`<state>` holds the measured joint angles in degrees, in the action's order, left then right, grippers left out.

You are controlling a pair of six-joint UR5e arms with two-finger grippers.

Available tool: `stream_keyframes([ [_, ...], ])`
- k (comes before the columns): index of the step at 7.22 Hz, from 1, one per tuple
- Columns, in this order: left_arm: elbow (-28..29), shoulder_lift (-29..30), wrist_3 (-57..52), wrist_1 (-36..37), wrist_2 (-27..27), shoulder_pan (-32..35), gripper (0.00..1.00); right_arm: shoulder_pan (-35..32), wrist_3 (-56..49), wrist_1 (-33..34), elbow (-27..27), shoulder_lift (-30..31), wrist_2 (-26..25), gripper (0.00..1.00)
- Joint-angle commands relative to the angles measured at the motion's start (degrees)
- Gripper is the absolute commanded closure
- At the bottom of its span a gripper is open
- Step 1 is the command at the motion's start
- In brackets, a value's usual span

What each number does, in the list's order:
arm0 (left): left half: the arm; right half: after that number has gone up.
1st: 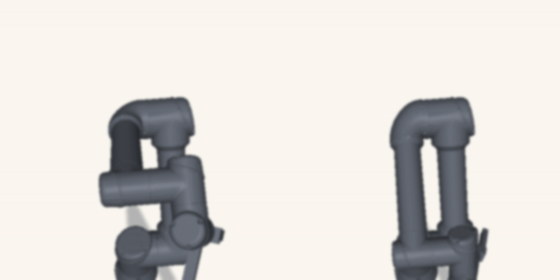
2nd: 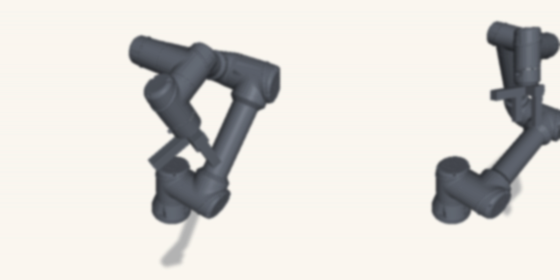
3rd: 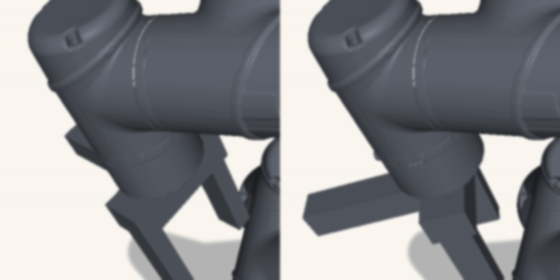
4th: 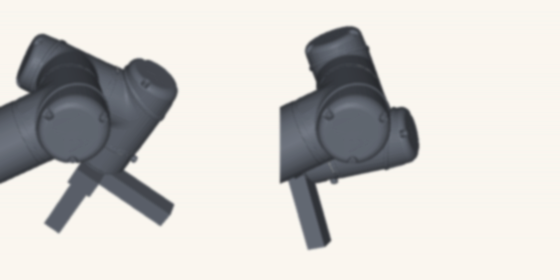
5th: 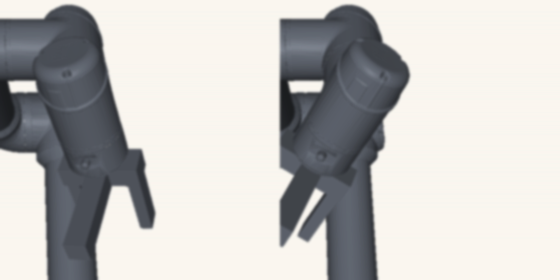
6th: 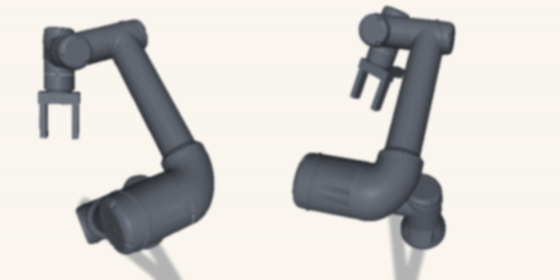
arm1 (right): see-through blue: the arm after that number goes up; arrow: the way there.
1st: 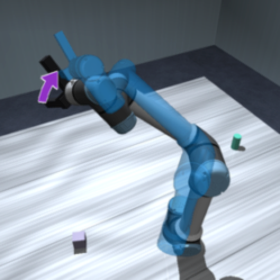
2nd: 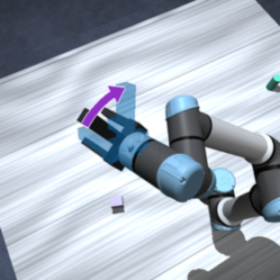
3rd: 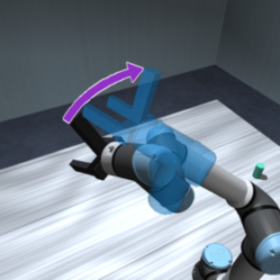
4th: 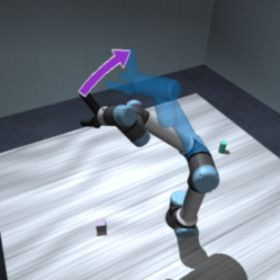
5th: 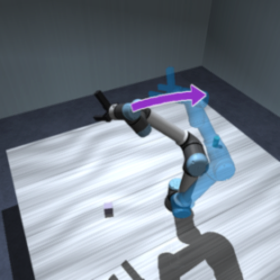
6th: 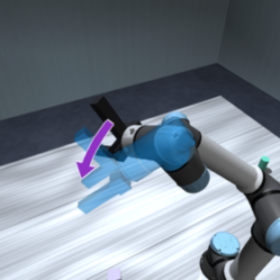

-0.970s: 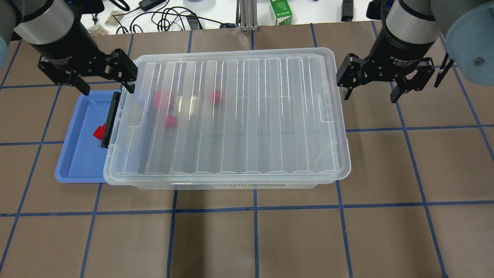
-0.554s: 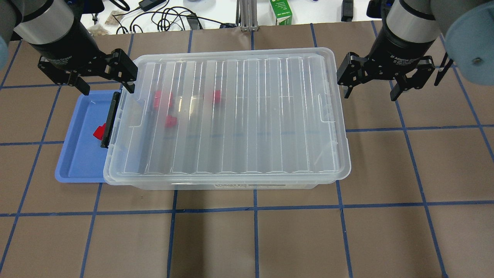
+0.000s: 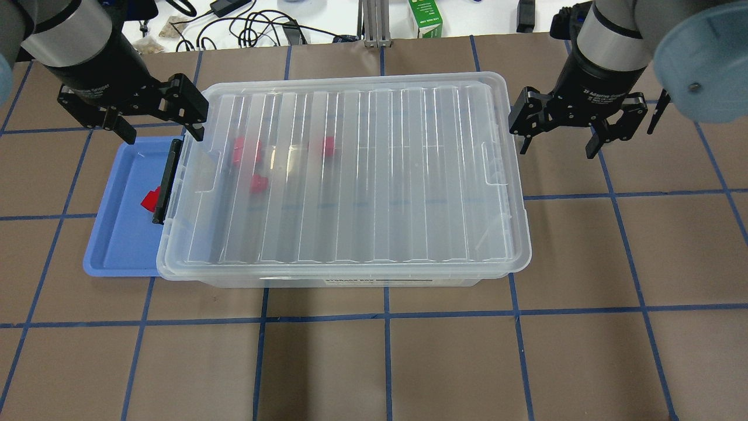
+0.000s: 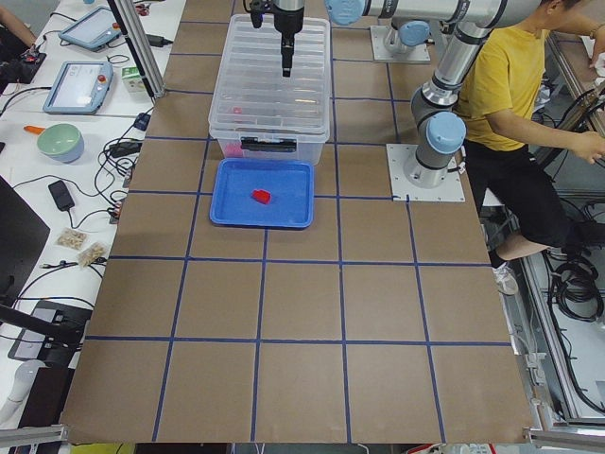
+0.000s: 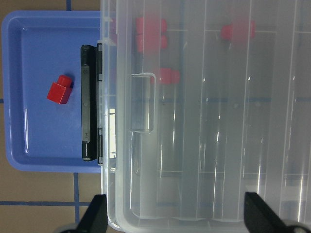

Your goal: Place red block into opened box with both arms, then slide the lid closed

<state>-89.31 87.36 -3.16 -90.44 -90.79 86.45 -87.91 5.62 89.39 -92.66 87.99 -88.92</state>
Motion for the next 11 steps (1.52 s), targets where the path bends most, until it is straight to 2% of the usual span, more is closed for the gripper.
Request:
stream_keyframes([
  [1,0.0,0.1,0.0,0.1,0.0,0.0,0.0,1.1,0.0,3.1,-0.2,-5.0,0.4,0.0],
  [2,0.0,0.1,0.0,0.0,0.0,0.0,0.0,1.1,-0.1,5.9,-0.2,-7.0,0.4,0.0],
  [7,0.0,0.0,0.0,0.1,0.0,0.0,0.0,1.1,-3.0,6.2,-0.2,-10.2,2.9,0.0],
  [11,0.0,-0.2,0.0,0.0,0.1,-0.1,0.0,1.1,-3.1,7.0,-0.2,-12.0,2.5,0.0],
])
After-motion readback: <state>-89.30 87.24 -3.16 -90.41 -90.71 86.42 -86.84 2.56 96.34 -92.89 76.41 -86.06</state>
